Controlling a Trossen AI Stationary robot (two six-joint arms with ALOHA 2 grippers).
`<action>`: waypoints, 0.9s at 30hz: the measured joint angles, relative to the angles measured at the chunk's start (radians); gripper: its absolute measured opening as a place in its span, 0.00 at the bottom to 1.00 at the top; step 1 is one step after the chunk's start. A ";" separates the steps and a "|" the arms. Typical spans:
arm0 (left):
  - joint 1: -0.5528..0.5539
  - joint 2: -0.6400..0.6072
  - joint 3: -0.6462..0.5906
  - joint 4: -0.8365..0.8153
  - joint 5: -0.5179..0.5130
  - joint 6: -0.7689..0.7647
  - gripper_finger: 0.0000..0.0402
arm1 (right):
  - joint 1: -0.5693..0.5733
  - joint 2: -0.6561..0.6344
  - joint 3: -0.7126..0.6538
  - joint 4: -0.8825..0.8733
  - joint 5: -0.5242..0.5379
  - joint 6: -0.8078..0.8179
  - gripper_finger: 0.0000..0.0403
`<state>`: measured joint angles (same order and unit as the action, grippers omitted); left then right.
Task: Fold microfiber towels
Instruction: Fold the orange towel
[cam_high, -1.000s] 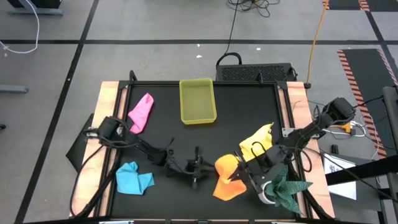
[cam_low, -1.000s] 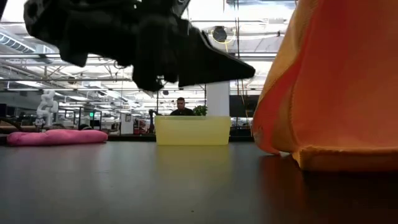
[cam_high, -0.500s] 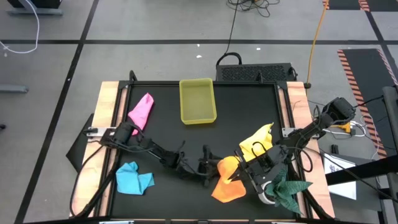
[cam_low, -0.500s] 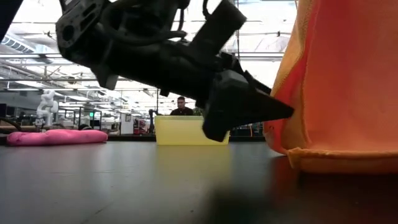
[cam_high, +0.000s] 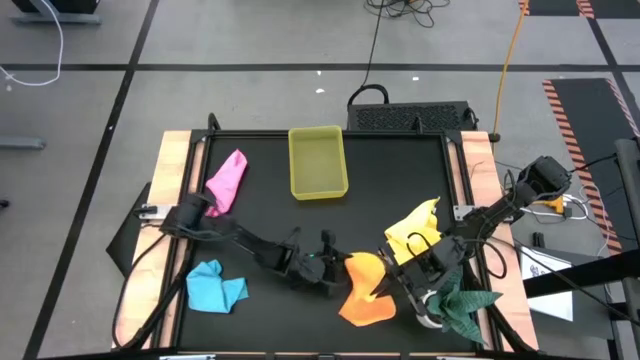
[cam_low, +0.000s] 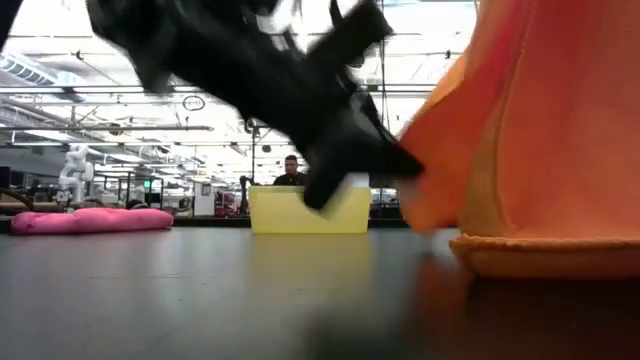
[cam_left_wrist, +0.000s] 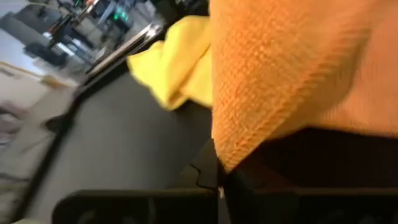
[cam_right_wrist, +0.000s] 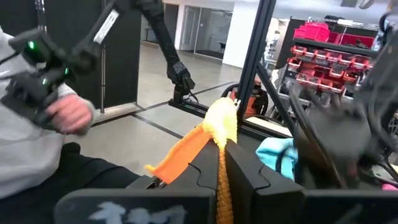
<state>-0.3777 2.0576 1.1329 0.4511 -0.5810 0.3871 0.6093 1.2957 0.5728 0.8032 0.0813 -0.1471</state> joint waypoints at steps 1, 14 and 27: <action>-0.020 -0.041 0.001 -0.066 -0.022 -0.007 0.01 | 0.001 0.000 0.000 0.000 0.006 0.000 0.02; -0.250 -0.405 0.000 -0.693 -0.074 -0.664 0.03 | -0.194 0.112 0.001 -0.244 0.424 0.318 0.11; -0.172 -0.388 -0.006 -0.957 -0.028 -0.979 0.03 | -0.351 -0.035 0.001 -0.469 0.294 0.347 0.47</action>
<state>-0.5492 1.6694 1.1274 -0.5059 -0.6088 -0.5914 0.2582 1.2610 0.5739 0.3343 0.3751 0.1999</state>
